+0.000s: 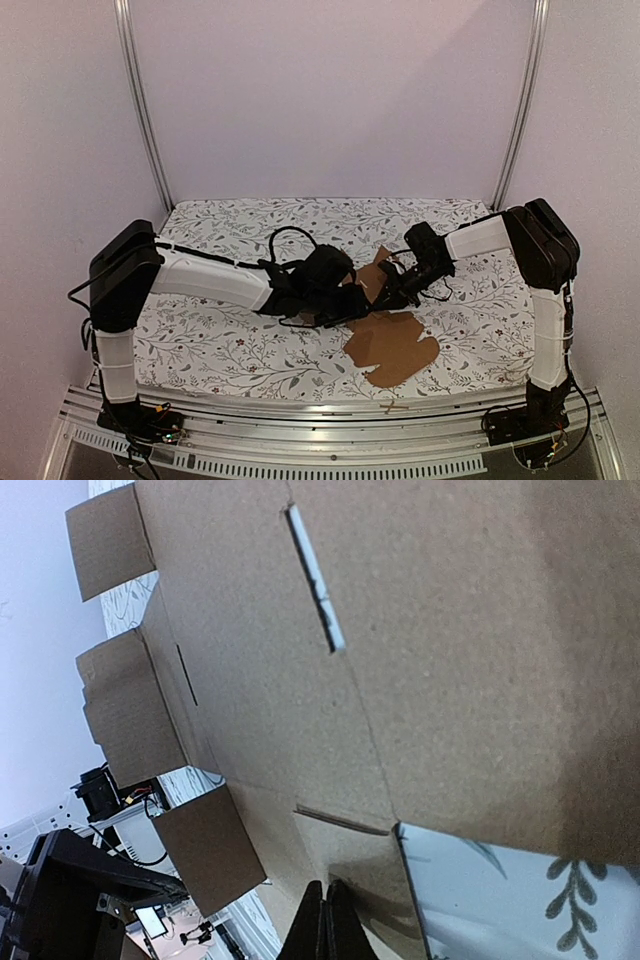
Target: Fold the paper box
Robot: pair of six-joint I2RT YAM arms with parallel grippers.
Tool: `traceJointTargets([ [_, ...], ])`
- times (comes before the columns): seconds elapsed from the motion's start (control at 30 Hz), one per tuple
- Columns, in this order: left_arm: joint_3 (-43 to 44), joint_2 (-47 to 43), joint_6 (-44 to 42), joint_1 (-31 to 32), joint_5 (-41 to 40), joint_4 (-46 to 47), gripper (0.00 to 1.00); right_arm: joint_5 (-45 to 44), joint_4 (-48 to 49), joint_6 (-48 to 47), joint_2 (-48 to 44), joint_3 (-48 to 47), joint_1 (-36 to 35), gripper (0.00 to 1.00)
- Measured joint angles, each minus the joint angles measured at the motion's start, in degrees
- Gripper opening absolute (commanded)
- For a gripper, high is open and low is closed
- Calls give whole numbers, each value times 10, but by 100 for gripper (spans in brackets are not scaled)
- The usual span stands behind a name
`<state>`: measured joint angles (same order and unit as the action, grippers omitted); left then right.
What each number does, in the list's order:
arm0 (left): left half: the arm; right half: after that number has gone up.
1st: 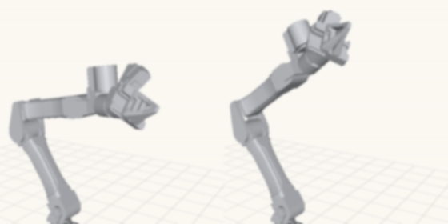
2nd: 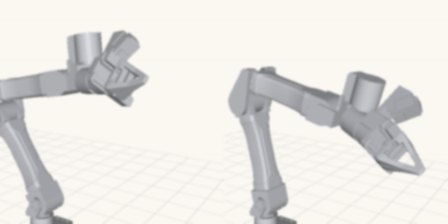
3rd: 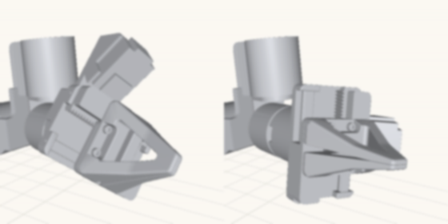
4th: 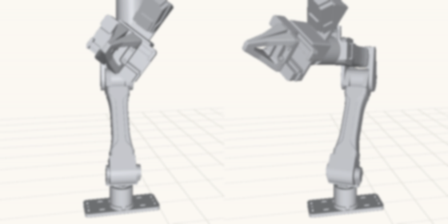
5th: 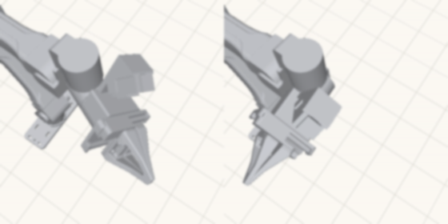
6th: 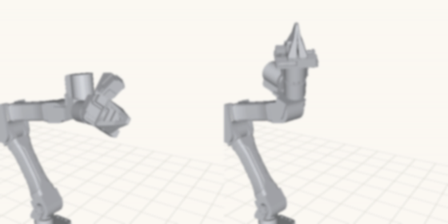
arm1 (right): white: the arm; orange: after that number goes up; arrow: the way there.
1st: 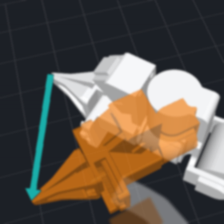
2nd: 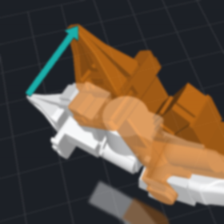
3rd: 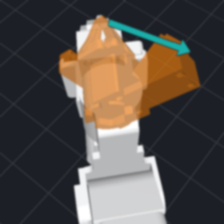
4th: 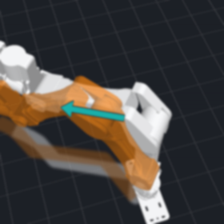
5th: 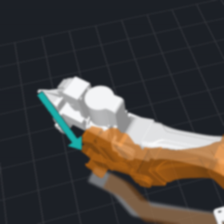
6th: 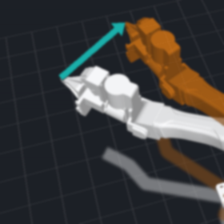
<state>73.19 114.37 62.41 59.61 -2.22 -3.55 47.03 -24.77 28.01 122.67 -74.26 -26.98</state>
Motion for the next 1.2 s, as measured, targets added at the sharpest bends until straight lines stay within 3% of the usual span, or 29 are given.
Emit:
traceJointTargets([
  [0.67,43,83,-11,-14,45,34,59,15,3,0,5,0,4,0],
  [1.2,81,119,-44,-33,101,32,54,34,22,3,5,16,15,0],
])
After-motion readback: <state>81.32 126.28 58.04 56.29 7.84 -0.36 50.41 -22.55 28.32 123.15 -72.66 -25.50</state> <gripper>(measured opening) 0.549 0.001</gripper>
